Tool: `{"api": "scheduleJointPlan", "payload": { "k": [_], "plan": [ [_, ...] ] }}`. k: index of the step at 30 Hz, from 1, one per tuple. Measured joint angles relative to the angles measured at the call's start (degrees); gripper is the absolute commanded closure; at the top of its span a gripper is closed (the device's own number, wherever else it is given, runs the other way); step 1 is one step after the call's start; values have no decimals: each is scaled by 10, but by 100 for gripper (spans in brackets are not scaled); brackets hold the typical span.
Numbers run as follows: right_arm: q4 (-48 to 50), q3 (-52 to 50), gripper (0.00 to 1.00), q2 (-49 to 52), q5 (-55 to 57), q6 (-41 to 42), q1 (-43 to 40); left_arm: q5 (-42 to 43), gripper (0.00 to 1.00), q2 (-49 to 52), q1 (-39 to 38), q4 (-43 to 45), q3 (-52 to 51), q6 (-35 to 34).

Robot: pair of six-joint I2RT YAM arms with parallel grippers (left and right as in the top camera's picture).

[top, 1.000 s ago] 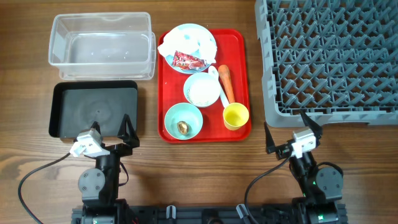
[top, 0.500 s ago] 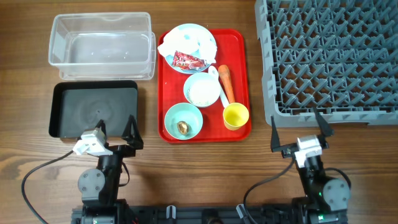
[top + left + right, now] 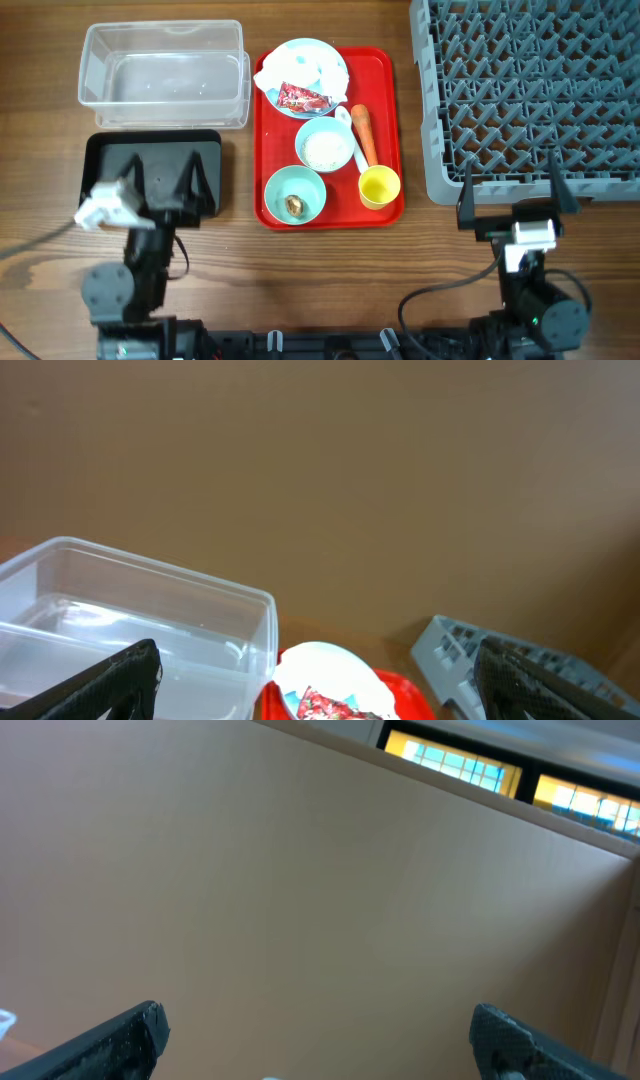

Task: Sort waste into correct bins and load items into the dishwasher rack
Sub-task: 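Raise the left arm and reach toward the white tissue on the plate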

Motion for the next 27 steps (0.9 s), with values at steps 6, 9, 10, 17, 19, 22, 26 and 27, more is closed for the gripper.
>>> {"api": "scheduleJointPlan", "payload": {
  "k": [6, 9, 10, 17, 19, 22, 26, 27],
  "plan": [
    [-111, 195, 0, 150, -1, -7, 0, 7, 0, 271, -9, -125, 248, 45],
    [-215, 296, 0, 212, -20, -7, 0, 9, 0, 393, -28, -219, 382, 65],
    [-255, 331, 0, 234, -27, -8, 0, 9, 0, 431, -37, -254, 425, 69],
    [-509, 522, 0, 356, -91, -9, -1, 9, 0, 676, -109, -481, 708, 107],
    [-567, 560, 0, 389, -121, -9, -1, 9, 0, 715, -125, -523, 743, 118],
    [-601, 572, 0, 422, -155, -9, -1, 18, 0, 746, -137, -562, 751, 120],
    [-629, 572, 0, 444, -203, 9, -1, 54, 1, 780, -139, -584, 751, 106],
    [-632, 572, 0, 447, -209, 16, -1, 58, 1, 785, -141, -565, 751, 103]
  ]
}}
